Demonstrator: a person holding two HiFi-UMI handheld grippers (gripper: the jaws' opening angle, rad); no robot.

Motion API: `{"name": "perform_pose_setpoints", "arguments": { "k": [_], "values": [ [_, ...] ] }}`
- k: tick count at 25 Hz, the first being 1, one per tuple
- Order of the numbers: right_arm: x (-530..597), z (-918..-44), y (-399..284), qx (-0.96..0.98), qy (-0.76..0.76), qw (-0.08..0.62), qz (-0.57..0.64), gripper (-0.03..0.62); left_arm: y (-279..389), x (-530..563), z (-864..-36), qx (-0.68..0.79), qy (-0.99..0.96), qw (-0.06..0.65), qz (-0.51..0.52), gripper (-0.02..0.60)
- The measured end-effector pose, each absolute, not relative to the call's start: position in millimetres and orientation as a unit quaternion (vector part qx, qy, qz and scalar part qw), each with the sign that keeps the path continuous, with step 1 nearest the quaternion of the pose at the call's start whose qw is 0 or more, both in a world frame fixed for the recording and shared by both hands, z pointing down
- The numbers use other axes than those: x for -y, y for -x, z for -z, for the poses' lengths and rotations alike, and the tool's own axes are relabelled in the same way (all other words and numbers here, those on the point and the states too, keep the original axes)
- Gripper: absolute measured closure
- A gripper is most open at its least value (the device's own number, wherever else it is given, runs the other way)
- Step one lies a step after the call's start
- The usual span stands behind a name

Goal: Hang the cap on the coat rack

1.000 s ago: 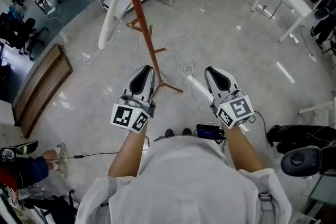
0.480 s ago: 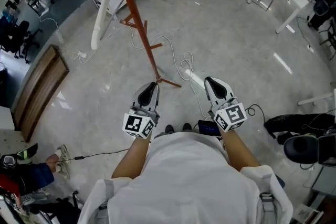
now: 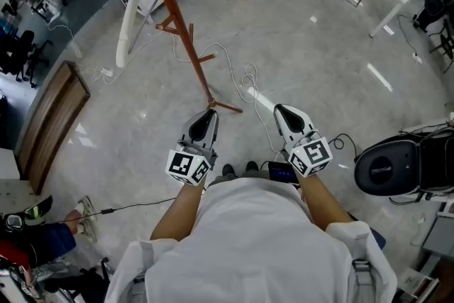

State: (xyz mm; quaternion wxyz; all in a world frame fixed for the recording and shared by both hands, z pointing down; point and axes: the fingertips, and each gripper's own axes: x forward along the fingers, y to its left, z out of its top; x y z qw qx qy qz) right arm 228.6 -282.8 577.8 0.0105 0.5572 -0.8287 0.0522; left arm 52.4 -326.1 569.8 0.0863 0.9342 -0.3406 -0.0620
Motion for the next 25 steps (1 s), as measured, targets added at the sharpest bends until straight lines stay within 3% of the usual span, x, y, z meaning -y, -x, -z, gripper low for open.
{"name": "perform_pose_setpoints", "arguments": {
  "k": [25],
  "values": [
    [283.0,-615.4,-237.8,0.831,-0.546,0.041,-0.095,0.566,-63.0,319.3,-605.5,0.305,-0.942,0.133,0.035,0.544]
  ]
}}
